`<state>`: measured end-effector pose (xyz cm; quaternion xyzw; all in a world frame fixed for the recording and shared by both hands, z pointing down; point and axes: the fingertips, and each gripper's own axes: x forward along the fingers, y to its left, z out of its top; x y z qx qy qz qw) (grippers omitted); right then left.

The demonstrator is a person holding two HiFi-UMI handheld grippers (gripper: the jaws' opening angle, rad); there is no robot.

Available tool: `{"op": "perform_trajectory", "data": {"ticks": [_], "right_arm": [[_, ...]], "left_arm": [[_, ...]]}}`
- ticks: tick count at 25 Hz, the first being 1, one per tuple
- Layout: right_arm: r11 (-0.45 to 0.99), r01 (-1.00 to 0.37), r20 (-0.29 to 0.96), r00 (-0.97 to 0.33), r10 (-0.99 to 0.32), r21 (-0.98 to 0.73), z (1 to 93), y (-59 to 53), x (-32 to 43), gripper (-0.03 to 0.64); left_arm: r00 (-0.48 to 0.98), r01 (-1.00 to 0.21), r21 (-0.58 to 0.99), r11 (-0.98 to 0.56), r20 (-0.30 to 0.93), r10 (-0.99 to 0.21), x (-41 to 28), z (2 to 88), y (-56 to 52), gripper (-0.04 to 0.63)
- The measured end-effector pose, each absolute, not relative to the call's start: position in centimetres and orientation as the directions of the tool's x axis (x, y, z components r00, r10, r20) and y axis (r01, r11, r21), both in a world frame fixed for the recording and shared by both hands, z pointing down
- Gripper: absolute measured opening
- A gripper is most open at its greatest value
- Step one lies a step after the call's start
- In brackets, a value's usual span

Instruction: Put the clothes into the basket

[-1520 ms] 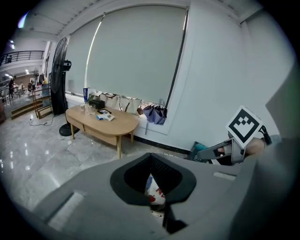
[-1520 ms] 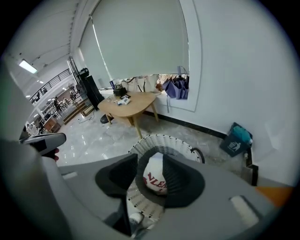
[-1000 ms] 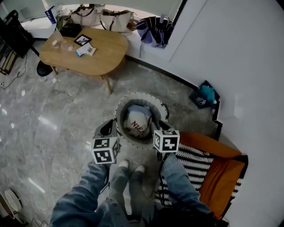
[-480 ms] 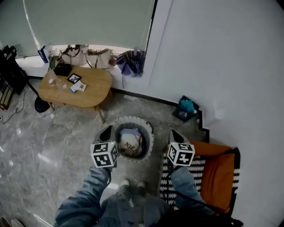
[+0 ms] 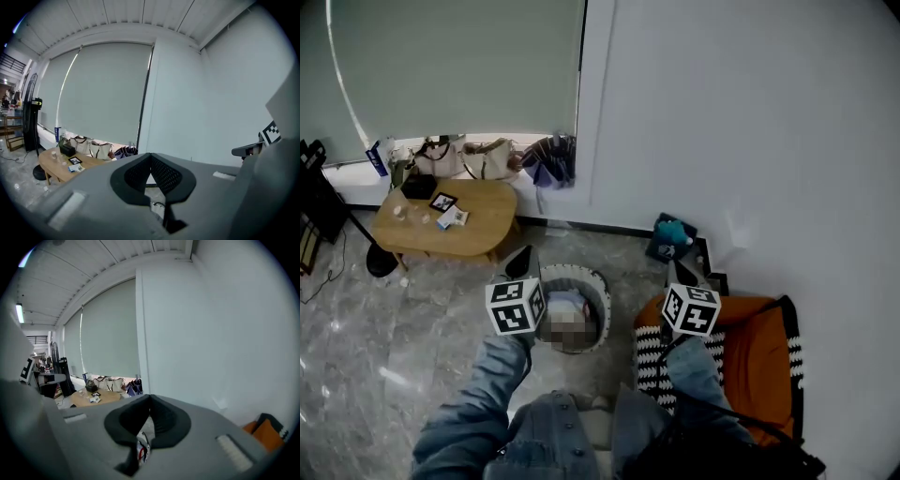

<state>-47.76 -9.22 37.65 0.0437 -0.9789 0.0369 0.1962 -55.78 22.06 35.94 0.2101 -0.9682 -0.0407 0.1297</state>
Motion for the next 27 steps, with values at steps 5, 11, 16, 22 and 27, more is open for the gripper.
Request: {"op": "perform_trajectory", "data": {"ticks": [5,11,16,22,27], "right_arm": [[0.994,-0.101,0.394,-0.916,-0.079,-0.035,37.8,-9.4,-47.0,0.003],[0.993,-0.111,0.403,-0.911,-0.087,-0.037,38.1,-9.7,-46.3,0.003],[0.995,-0.099,0.402,-0.912,-0.083,-0.017,38.1,-9.3,-46.5,0.003],[0.996,-0.083,0.411,-0.909,-0.066,-0.024,38.3,-9.0,-46.8,0.003],[0.996,-0.079,0.416,-0.907,-0.058,-0.032,38.3,-8.8,-47.0,0.003]], "left_arm": [[-0.873,-0.402,0.135,0.906,0.243,-0.423,-55.7,36.3,21.5,0.01],[-0.868,-0.409,0.13,0.903,0.251,-0.429,-55.1,36.7,21.0,0.01],[-0.868,-0.402,0.13,0.906,0.26,-0.422,-55.0,37.1,21.3,0.009],[-0.87,-0.394,0.131,0.909,0.264,-0.416,-54.9,37.2,21.4,0.01],[-0.87,-0.392,0.134,0.91,0.269,-0.414,-55.0,37.1,21.4,0.01]]}}
